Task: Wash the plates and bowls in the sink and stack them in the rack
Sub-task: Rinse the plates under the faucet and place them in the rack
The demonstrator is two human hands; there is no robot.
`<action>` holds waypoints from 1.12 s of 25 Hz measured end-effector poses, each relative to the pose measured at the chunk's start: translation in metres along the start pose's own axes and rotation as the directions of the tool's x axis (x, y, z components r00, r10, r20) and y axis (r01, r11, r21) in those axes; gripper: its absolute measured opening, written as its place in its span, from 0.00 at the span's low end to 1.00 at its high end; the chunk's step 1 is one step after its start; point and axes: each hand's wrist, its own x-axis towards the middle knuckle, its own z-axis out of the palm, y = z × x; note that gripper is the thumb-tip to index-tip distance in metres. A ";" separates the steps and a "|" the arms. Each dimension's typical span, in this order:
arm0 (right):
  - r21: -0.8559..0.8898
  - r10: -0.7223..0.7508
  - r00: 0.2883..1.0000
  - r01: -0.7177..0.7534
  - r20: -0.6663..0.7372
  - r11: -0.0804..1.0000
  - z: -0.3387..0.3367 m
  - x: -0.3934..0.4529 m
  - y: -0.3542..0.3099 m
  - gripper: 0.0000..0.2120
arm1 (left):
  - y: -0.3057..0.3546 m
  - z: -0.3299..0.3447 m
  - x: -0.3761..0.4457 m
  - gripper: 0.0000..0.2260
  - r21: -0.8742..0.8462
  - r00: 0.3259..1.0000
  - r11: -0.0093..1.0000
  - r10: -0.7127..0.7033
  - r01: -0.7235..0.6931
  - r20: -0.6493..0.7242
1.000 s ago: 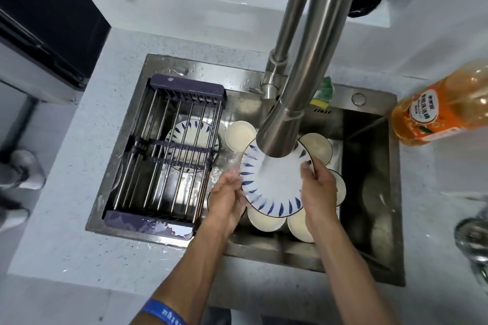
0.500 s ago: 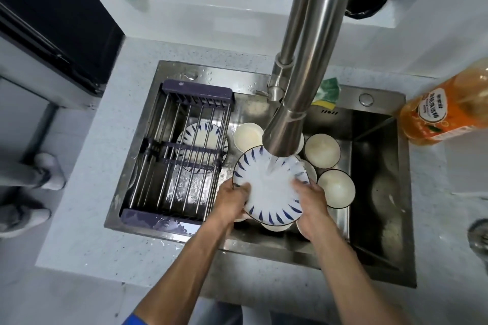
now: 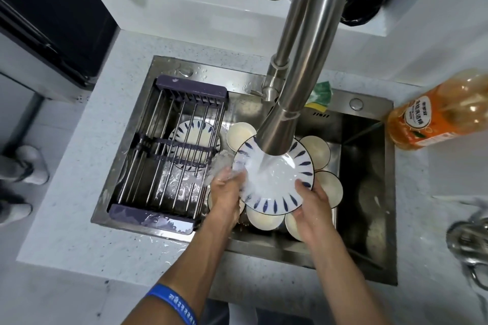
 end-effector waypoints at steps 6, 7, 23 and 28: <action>-0.025 0.255 0.966 -0.256 -0.029 0.966 0.010 0.026 0.040 0.10 | 0.018 -0.017 0.000 0.09 0.280 0.980 0.940 0.196 -0.194 0.022; -0.085 0.218 0.972 -0.225 -0.091 0.971 0.014 0.033 0.044 0.09 | 0.023 -0.019 -0.003 0.12 0.323 0.971 0.916 0.229 -0.237 0.062; -0.765 -0.348 0.934 0.278 0.075 0.581 -0.004 -0.006 -0.013 0.09 | 0.011 -0.017 -0.009 0.04 0.108 0.985 0.987 -0.135 0.123 0.106; -0.901 -0.403 0.826 0.433 0.394 0.007 -0.001 -0.018 0.034 0.27 | 0.009 -0.010 -0.007 0.17 0.275 0.997 0.960 0.047 -0.062 0.064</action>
